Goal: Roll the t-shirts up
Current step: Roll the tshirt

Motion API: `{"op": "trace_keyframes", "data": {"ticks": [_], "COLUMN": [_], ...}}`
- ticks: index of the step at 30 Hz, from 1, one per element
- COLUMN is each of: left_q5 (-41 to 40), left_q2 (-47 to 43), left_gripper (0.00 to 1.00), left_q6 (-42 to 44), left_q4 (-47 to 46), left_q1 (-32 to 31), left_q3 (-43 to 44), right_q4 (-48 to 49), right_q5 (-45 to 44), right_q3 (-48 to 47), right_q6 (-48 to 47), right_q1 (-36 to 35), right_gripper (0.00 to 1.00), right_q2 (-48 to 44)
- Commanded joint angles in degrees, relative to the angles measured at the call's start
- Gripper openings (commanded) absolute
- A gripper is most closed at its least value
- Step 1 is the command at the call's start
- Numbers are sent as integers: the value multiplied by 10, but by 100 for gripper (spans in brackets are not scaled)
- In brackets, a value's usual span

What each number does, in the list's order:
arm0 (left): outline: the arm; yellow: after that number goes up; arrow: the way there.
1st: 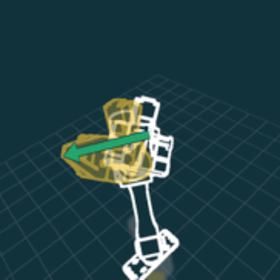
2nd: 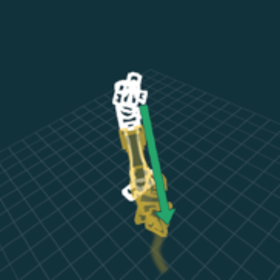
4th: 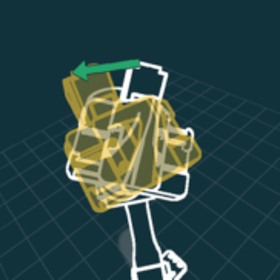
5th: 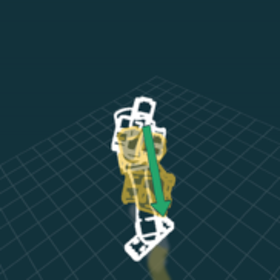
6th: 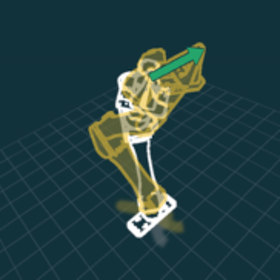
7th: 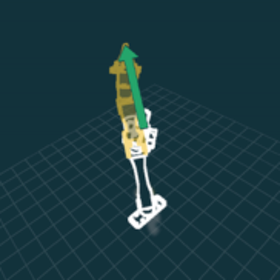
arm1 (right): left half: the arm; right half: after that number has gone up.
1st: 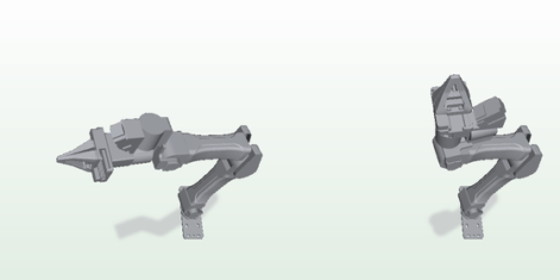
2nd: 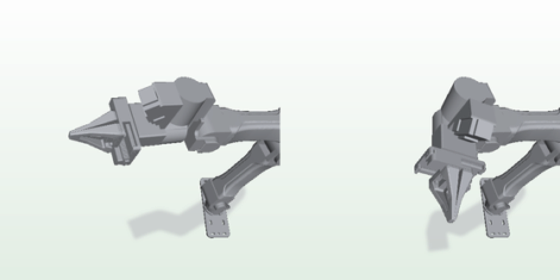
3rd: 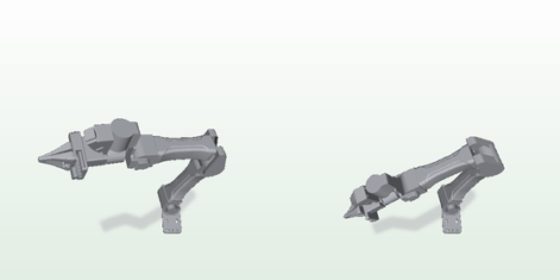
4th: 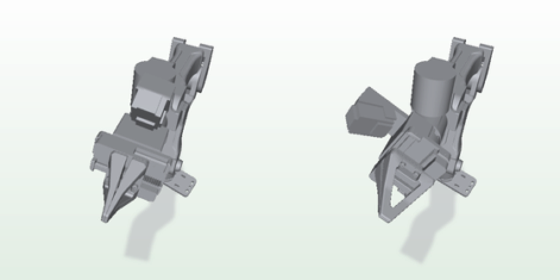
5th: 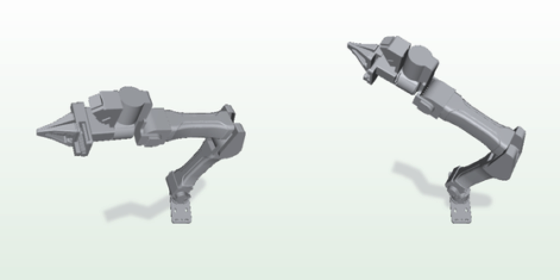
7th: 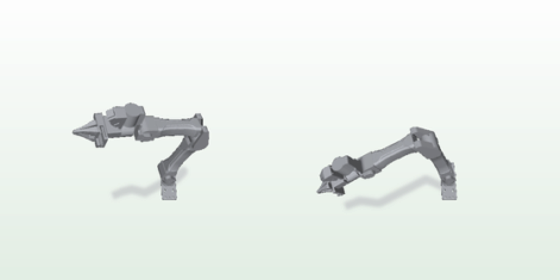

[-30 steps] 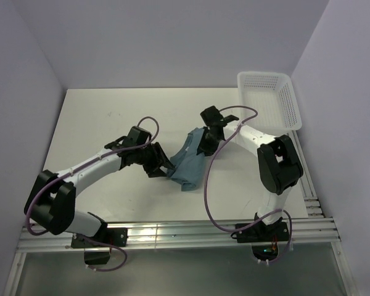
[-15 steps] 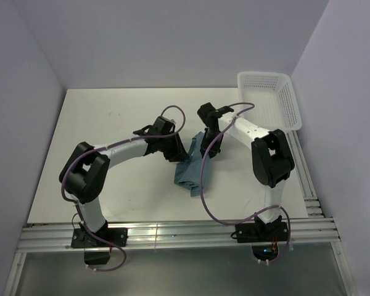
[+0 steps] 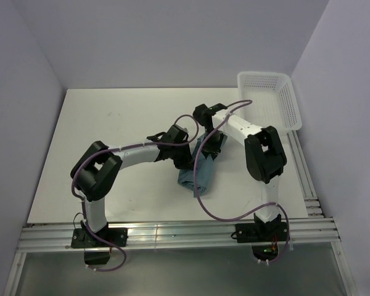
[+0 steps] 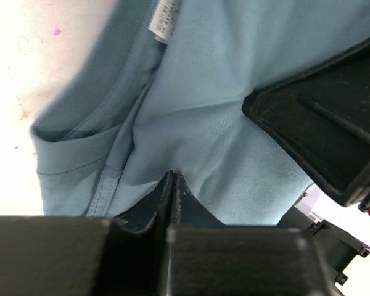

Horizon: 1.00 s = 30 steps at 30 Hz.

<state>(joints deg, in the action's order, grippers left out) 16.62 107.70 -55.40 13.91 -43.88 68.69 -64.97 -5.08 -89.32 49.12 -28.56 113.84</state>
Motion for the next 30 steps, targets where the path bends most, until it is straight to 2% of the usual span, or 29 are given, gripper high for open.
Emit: {"op": "trace_keyframes", "data": {"ticks": [1,3,8,13,17,25,30], "left_q5": [-1,-10,-34,-80,-77,-85,-67], "left_q2": [4,8,10,-35,-83,-218,-246], "left_gripper": [4,0,0,1,7,31,32], "left_q6": [-9,-13,-24,-44,-44,6,18], "left_q4": [-22,-13,-22,-21,-28,3,-32], "left_q1": [-6,-15,-25,-27,-17,12,11], "left_q3": [0,-4,-23,-58,-87,-137,-149], "right_q4": [-58,-81,-88,-120,-122,-149,-155], "right_q5": [-43,-53,-39,-49,-59,-77,-75], "right_q3": [-37,-59,-69,-99,-94,-107,-109], "right_q6": [25,36,56,62,64,74,72], "right_q1": [-7,-10,-16,-17,-18,-24,-35], "right_gripper": [0,0,0,0,0,0,0], "right_q2": [22,35,42,79,82,99,101]}}
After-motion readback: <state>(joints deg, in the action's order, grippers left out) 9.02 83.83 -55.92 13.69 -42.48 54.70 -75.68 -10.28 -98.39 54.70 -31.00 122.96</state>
